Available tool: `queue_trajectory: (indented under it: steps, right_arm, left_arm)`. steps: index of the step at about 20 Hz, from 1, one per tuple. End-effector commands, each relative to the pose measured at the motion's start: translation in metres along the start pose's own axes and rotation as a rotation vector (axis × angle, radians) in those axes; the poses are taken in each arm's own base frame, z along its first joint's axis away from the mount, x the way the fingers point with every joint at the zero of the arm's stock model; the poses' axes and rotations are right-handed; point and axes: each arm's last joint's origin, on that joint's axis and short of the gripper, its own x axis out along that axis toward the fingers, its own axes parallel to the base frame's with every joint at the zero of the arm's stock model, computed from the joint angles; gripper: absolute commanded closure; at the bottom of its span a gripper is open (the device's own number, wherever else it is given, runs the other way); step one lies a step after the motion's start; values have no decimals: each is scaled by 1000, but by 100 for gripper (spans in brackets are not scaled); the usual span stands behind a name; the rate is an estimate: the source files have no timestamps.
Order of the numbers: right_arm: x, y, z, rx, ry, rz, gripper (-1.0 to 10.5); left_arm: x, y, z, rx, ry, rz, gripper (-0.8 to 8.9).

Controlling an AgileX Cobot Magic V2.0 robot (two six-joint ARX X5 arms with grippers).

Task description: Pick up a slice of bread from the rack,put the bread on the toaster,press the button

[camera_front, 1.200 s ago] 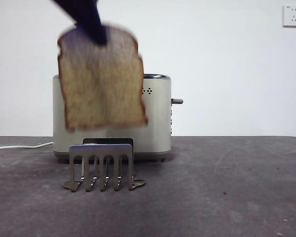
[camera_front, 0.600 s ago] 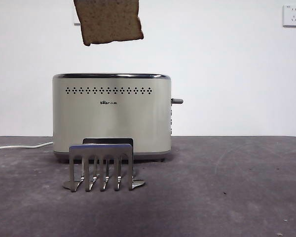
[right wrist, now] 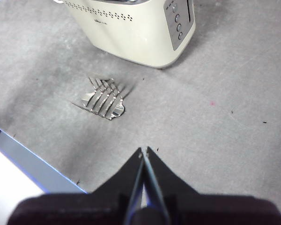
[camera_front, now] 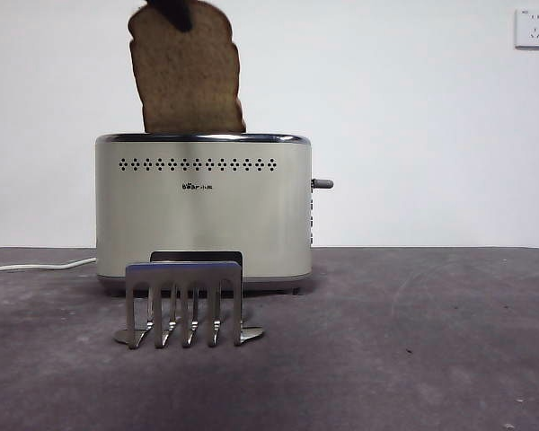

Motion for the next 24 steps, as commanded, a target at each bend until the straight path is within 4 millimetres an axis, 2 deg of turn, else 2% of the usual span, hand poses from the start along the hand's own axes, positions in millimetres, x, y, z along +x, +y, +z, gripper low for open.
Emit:
queue_trajectory:
  steps: [1, 9, 11, 12, 14, 16, 20, 24]
  right_arm:
    - [1, -1, 1, -5, 4, 2, 958]
    - [8, -5, 3, 6, 27, 6, 958]
    - [9, -6, 4, 7, 32, 7, 958]
    - [10, -6, 4, 4, 34, 8, 958]
    - [11, -7, 5, 2, 32, 7, 958]
    - [12, -8, 7, -9, 13, 4, 958]
    - [16, -11, 13, -22, -16, -1, 958]
    - [28, -20, 25, -12, -60, -6, 958]
  left_arm:
    - [8, 1, -3, 20, -35, -40, 823]
    - [44, 6, -20, 6, -3, -100, 822]
    - [54, 8, -23, 0, 5, -104, 807]
    - [56, 9, -24, -6, 4, -101, 764]
    - [57, 11, -23, -12, -5, -81, 594]
    - [57, 13, -22, -42, -15, -56, 522]
    - [57, 16, -21, -118, -26, -25, 521]
    - [47, 22, -20, -309, 28, 85, 521]
